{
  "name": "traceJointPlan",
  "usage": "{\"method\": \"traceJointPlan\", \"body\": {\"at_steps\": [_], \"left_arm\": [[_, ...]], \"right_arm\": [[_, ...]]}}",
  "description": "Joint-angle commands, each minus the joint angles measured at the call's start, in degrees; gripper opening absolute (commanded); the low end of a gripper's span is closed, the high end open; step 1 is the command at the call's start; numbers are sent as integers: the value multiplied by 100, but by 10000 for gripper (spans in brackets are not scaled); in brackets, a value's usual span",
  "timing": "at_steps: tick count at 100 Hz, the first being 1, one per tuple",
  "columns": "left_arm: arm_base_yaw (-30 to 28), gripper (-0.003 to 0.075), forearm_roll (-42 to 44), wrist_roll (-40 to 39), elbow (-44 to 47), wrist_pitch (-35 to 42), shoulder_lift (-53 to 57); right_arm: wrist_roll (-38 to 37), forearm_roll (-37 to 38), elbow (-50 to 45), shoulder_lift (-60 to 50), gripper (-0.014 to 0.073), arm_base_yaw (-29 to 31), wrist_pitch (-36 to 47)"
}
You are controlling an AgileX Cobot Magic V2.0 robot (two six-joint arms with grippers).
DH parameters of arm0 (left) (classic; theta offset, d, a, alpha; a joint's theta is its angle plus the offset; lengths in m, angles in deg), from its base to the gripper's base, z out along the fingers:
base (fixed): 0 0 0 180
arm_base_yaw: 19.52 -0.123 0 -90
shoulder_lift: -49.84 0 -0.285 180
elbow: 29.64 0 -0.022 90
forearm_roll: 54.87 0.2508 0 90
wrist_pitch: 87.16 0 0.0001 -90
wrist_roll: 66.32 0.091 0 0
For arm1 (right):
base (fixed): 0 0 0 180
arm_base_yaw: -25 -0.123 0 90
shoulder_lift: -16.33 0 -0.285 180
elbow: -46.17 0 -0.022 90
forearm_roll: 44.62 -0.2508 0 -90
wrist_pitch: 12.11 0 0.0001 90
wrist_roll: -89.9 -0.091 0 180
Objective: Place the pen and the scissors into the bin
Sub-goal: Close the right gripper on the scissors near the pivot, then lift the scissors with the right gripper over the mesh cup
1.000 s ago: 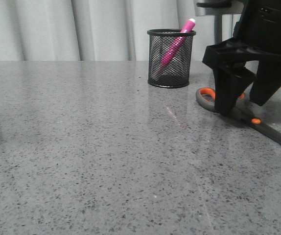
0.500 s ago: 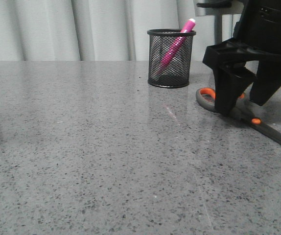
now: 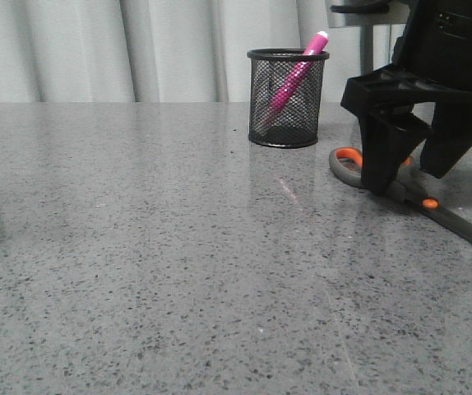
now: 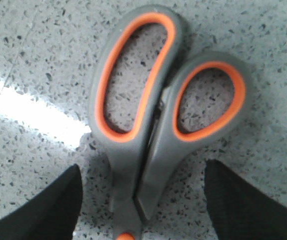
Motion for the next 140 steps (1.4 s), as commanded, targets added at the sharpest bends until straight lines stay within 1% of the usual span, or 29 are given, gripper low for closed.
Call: {"method": "traceJointPlan", "body": {"at_steps": [1, 49, 79, 84, 86, 91, 96, 98, 103, 110, 115, 126, 140], "left_arm": [[53, -19, -183, -20, -155, 176, 53], [53, -19, -183, -20, -155, 176, 53], [53, -19, -183, -20, -155, 176, 53], [53, -19, -183, -20, -155, 176, 53], [53, -19, -183, -20, -155, 176, 53], [53, -18, -183, -20, -155, 176, 53], [53, -19, -183, -20, -155, 176, 53], [53, -19, -183, -20, -155, 176, 53], [53, -18, -183, -20, -155, 176, 53], [53, -19, -183, -20, -155, 176, 53], [53, -19, -183, -20, -155, 176, 53], [53, -19, -183, -20, -155, 176, 53], [53, -19, -183, -20, -155, 176, 53]], "right_arm": [[17, 58, 168, -157, 463, -12, 87], [17, 58, 168, -157, 463, -12, 61], [17, -35, 168, 144, 461, -12, -3], [17, -35, 168, 144, 428, -12, 11], [17, -35, 168, 144, 402, -12, 11], [17, -35, 168, 144, 321, -12, -1], [17, -35, 168, 144, 213, -12, -40], [17, -35, 168, 144, 187, -12, -41], [17, -35, 168, 144, 85, -12, -86], [69, -35, 168, 144, -19, -12, -158], [116, -35, 186, 130, -74, -12, -198], [125, -25, 186, -90, -76, -12, -83], [125, -25, 186, -697, -76, -12, 223]]}}
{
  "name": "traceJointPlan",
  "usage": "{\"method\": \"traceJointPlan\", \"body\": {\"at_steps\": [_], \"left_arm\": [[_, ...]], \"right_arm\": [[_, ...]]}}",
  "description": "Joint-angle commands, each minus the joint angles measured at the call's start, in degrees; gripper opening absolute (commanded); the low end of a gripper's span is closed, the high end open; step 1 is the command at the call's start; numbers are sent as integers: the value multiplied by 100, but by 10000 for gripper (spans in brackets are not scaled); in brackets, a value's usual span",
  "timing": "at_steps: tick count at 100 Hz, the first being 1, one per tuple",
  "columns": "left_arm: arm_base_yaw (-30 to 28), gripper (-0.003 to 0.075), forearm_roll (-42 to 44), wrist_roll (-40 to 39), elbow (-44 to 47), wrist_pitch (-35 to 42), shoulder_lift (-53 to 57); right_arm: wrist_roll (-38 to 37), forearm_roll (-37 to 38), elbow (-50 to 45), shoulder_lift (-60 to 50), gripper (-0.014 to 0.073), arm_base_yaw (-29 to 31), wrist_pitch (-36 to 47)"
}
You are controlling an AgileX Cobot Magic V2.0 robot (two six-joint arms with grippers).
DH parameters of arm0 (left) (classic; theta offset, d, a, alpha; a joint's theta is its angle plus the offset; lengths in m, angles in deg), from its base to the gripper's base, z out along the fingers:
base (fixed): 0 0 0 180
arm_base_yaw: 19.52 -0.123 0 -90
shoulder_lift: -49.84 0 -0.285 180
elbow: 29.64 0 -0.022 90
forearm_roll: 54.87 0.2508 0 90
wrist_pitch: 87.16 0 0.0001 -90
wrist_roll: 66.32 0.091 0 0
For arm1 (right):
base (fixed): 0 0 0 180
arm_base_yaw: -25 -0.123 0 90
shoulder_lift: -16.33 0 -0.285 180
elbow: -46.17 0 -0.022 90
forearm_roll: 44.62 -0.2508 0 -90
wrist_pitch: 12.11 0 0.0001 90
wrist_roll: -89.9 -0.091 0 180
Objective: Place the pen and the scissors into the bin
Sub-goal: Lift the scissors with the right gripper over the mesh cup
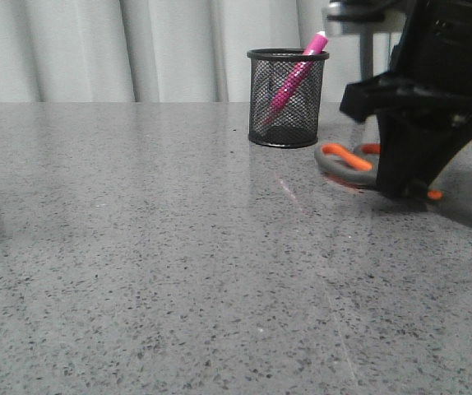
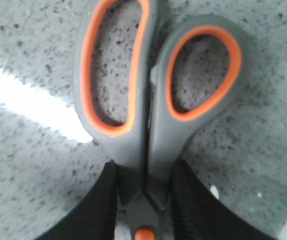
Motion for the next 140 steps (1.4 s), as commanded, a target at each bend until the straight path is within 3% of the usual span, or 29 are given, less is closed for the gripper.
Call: {"method": "traceJointPlan", "body": {"at_steps": [1, 18, 40, 60, 86, 140], "left_arm": [[53, -19, -183, -20, -155, 176, 53], [53, -19, -183, -20, -155, 176, 53], [53, -19, -183, -20, -155, 176, 53], [53, -19, -183, -20, -155, 176, 53], [53, -19, -183, -20, -155, 176, 53], [53, -19, -183, -20, -155, 194, 53]], "right_arm": [[60, 9, 144, -695, -76, -2, 336], [60, -28, -36, -1567, -76, -2, 1294], [60, -433, -340, -2050, -76, -2, 3223], [60, -431, -380, -1675, -76, -2, 5125], [60, -431, -355, -549, -76, -80, 8422], [-23, -431, -220, 777, -76, -265, 9132]]}}
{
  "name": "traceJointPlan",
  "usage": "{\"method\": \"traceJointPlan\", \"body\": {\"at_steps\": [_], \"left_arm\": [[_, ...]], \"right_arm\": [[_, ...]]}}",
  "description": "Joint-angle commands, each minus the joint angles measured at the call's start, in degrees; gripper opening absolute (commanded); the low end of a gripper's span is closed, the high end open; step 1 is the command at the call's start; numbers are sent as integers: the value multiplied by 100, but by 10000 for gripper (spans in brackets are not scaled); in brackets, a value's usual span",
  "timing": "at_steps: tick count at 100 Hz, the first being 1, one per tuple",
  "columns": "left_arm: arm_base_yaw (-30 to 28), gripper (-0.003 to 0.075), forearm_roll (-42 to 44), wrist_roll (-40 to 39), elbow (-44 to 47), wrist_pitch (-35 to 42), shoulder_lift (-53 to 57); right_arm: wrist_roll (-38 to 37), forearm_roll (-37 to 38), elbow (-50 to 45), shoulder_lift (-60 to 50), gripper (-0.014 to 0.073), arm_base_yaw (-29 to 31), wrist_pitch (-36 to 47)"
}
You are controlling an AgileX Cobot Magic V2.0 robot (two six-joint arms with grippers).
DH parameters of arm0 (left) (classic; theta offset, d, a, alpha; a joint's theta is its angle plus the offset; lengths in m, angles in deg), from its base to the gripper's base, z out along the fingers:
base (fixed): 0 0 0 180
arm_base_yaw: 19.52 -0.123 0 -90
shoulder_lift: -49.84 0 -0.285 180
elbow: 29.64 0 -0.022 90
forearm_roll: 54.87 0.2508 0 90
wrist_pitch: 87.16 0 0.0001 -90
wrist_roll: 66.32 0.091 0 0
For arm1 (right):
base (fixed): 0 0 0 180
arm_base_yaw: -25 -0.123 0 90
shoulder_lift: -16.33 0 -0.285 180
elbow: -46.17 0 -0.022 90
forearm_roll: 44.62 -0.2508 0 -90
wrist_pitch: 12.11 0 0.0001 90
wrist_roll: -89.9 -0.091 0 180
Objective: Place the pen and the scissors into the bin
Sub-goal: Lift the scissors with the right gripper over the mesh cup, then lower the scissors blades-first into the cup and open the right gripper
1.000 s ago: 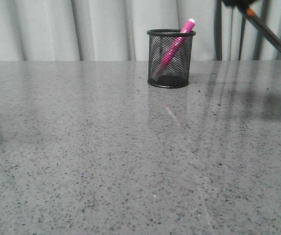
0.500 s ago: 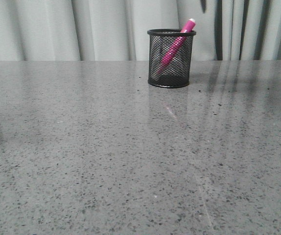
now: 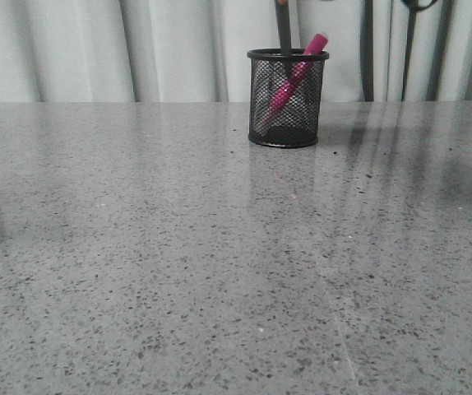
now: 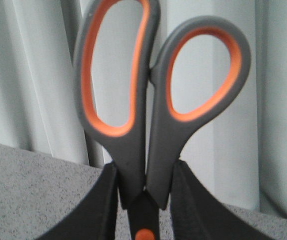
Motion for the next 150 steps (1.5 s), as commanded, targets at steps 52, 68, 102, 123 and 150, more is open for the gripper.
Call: {"method": "traceJointPlan", "body": {"at_steps": [52, 68, 102, 123, 150], "left_arm": [[53, -19, -174, -20, -155, 203, 53], [53, -19, -174, -20, -155, 203, 53], [53, -19, -174, -20, -155, 203, 53], [53, -19, -174, -20, -155, 203, 53], [53, -19, -103, -20, -155, 203, 53]], "right_arm": [[1, 16, -700, -138, -76, -21, 1063], [1, 16, -700, -138, -43, -21, 1051], [1, 16, -700, -138, 305, -21, 1049], [1, 16, -713, -375, 311, -21, 1049], [773, 16, -1291, -1524, 237, -21, 1198]]}}
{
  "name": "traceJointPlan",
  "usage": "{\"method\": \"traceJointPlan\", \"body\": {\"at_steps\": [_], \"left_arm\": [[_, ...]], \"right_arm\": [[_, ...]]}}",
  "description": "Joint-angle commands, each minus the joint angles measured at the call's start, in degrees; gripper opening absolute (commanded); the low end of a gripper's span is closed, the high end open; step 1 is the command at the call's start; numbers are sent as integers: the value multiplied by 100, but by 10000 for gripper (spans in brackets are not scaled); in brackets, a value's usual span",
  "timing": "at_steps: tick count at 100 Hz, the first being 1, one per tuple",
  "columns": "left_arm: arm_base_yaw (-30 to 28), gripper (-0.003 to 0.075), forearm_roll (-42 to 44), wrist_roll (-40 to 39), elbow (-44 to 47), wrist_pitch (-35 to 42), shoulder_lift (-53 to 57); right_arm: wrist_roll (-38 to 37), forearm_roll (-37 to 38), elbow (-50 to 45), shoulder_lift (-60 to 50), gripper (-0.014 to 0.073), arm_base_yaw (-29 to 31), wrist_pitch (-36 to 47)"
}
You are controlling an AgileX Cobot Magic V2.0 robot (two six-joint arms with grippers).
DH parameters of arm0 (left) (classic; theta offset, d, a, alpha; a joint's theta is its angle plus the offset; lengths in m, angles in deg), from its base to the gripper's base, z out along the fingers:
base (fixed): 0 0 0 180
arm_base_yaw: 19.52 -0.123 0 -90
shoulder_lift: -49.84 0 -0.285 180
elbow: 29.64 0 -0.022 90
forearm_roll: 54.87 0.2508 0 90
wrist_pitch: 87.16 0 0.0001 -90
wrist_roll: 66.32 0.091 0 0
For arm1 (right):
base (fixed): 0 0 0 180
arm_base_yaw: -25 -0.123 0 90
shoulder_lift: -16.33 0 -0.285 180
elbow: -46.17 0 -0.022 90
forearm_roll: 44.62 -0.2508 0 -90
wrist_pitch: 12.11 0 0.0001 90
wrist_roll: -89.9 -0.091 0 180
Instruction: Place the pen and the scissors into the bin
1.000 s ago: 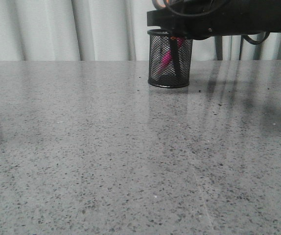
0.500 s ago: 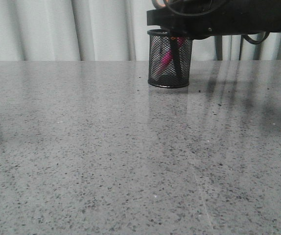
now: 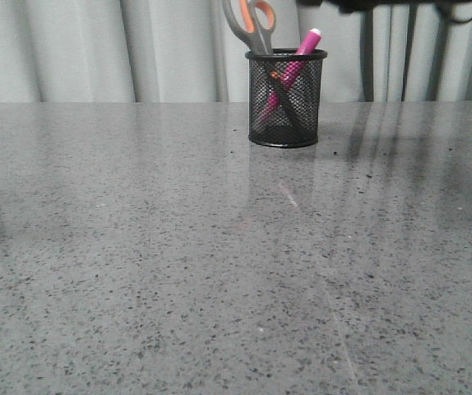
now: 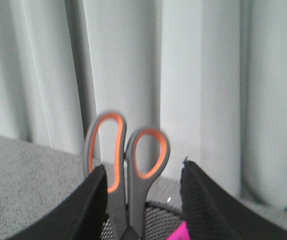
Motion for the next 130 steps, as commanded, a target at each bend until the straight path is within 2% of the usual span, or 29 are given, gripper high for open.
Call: {"method": "traceJointPlan", "body": {"at_steps": [1, 11, 20, 47, 80, 107, 130], "left_arm": [[53, -19, -89, -20, -155, 203, 53], [53, -19, 29, -20, -155, 203, 53], [53, -19, 81, -20, -155, 192, 53], [53, -19, -16, -20, 182, 62, 301], [53, -19, -69, -20, 1852, 1187, 2245], [53, -19, -783, -20, 2855, 1233, 4003], [53, -19, -1187, -20, 3032, 1156, 4345]], "right_arm": [[483, 25, -145, -737, 228, -8, 520], [1023, 25, -628, -1420, 68, 5, 510], [1110, 25, -1101, -2095, -76, 92, 401], [1110, 21, -2574, -4100, -75, 559, -328], [1110, -117, -4295, -6637, -75, 631, -1134], [1110, -563, -4753, -8024, -75, 631, -2023], [1110, -563, -4753, -8185, -75, 631, -1979]]}}
